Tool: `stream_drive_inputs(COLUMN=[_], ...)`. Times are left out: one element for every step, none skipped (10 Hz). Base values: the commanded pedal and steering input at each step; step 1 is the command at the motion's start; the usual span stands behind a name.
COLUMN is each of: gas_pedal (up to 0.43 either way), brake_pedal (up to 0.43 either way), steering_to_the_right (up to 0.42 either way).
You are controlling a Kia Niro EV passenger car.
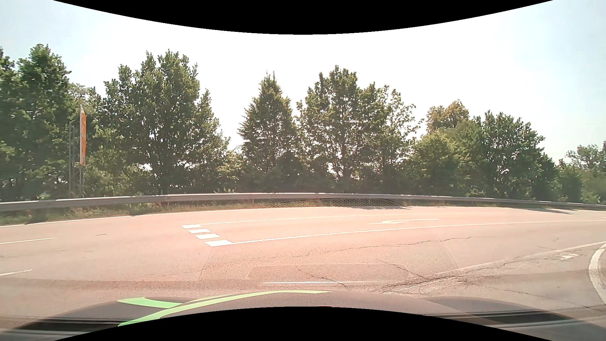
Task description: Follow the waypoints while adhering to traffic rules and regulations
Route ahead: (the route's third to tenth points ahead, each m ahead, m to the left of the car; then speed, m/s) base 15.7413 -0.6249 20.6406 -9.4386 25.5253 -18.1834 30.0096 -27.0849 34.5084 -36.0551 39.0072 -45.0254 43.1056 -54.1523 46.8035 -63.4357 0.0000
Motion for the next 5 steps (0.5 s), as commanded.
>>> stream_drive_inputs(gas_pedal=[0.000,0.000,0.000,0.000,0.000], brake_pedal=[0.293,0.293,0.293,0.293,0.293], steering_to_the_right=[0.151,0.151,0.151,0.151,0.151])
